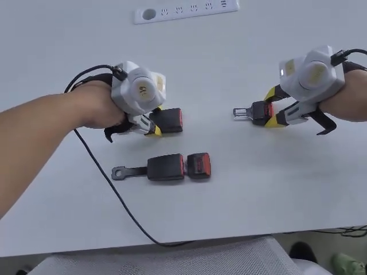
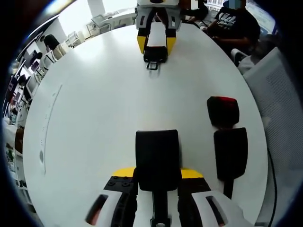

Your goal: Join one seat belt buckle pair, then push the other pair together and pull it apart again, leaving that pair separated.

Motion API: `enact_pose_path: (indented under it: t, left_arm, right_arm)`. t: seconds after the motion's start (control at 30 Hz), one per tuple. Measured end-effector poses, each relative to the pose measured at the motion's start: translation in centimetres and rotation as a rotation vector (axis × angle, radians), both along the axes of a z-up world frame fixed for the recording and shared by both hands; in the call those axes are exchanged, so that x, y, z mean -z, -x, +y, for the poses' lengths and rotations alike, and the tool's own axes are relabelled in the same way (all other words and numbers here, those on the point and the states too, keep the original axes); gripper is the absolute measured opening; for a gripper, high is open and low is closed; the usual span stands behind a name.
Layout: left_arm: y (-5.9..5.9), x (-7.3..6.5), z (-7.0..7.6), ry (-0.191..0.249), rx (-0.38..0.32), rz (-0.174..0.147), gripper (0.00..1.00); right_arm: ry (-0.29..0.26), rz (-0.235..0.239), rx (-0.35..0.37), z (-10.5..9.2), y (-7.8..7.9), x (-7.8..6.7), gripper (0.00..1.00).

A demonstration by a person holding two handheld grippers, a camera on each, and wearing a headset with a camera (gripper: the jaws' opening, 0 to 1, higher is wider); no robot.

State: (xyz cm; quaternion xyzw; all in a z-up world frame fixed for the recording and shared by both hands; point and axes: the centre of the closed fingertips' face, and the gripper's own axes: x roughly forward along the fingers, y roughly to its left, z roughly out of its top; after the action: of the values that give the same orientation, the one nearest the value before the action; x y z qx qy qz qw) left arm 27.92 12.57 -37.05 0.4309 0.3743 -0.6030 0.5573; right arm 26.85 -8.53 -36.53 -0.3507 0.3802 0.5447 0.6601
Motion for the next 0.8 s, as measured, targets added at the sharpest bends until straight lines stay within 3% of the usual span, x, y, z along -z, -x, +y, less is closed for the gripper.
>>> enact_pose_path:
  t: [0.3,0.8]
  left_arm:
    - [0.0,0.0,0.0,-0.006,0.004,-0.004,0.33]
    - [0.1,0.0,0.0,-0.004,0.005,-0.007,0.33]
  right_arm:
    - [0.006,-0.008,0.006,0.8,0.0,0.0,0.33]
    - [-0.064,-0.011,0.009,6.3,-0.2,-0.1,0.33]
